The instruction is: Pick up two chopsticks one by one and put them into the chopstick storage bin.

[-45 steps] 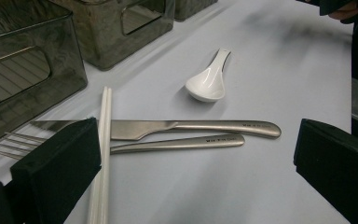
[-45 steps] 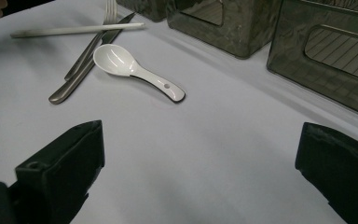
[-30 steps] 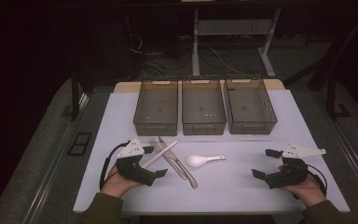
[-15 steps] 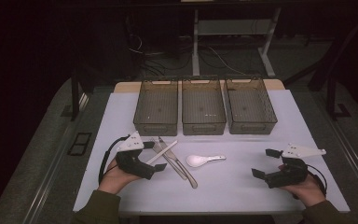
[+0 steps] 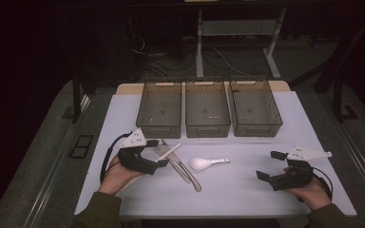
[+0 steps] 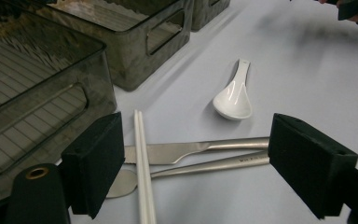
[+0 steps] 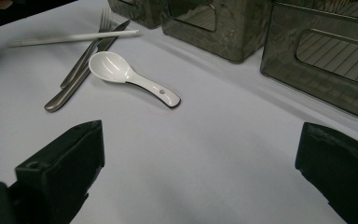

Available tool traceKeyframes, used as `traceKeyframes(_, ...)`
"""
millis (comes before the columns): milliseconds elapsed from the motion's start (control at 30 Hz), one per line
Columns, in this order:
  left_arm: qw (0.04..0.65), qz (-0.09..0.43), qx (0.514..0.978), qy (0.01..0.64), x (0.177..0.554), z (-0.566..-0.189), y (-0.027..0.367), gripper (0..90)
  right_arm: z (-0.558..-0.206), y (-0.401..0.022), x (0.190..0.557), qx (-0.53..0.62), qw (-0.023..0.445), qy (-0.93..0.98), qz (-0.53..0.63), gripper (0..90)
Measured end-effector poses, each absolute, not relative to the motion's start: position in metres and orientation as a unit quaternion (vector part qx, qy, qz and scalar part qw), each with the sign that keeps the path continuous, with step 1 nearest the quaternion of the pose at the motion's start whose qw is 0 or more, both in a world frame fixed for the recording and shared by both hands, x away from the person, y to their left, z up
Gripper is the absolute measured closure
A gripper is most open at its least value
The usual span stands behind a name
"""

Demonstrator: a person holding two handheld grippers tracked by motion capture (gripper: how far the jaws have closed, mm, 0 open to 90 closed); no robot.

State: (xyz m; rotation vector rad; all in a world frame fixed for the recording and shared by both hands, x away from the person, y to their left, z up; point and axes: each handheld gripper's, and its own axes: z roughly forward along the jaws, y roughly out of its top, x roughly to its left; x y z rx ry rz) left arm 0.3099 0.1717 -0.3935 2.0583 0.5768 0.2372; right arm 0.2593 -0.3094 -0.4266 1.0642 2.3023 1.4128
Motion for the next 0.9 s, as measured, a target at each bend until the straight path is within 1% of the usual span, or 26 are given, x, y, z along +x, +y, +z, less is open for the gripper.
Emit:
traceKeyframes(67, 0.474, 0.098, 0.843, 0.235, 0.3125, -0.3928, 0.1718, 18.9, -0.4267, -0.3095, 0.2593, 0.364, 0.119, 0.787, 0.483, 1.3)
traceKeyframes(367, 0.464, 0.096, 0.847, 0.242, 0.3167, -0.3952, 0.173, 27.0, -0.427, -0.3091, 0.2584, 0.363, 0.121, 0.789, 0.481, 1.3)
traceKeyframes(433, 0.455, 0.1, 0.85, 0.247, 0.3171, -0.3959, 0.1731, 31.1, -0.4268, -0.3094, 0.2577, 0.365, 0.121, 0.788, 0.482, 1.3)
traceKeyframes(567, 0.438, 0.108, 0.854, 0.258, 0.3188, -0.3977, 0.175, 36.2, -0.4269, -0.3097, 0.2576, 0.366, 0.121, 0.788, 0.481, 1.3)
traceKeyframes(600, 0.436, 0.107, 0.855, 0.261, 0.319, -0.3982, 0.176, 36.2, -0.4269, -0.3097, 0.2576, 0.366, 0.121, 0.788, 0.481, 1.3)
traceKeyframes(633, 0.435, 0.106, 0.854, 0.264, 0.3191, -0.3987, 0.1768, 39.2, -0.4269, -0.3096, 0.2575, 0.365, 0.121, 0.788, 0.481, 1.4)
traceKeyframes(767, 0.427, 0.105, 0.856, 0.271, 0.3197, -0.4002, 0.1802, 46.1, -0.4269, -0.3096, 0.2571, 0.365, 0.121, 0.788, 0.481, 1.4)
traceKeyframes(800, 0.425, 0.105, 0.857, 0.273, 0.3196, -0.4009, 0.1805, 46.1, -0.4269, -0.3096, 0.2571, 0.365, 0.121, 0.788, 0.481, 1.4)
traceKeyframes(867, 0.421, 0.103, 0.858, 0.275, 0.3197, -0.402, 0.1812, 51.2, -0.4267, -0.3095, 0.2568, 0.366, 0.121, 0.788, 0.481, 1.4)
traceKeyframes(900, 0.417, 0.1, 0.86, 0.277, 0.3197, -0.4026, 0.1816, 51.2, -0.4267, -0.3095, 0.2568, 0.366, 0.121, 0.788, 0.481, 1.4)
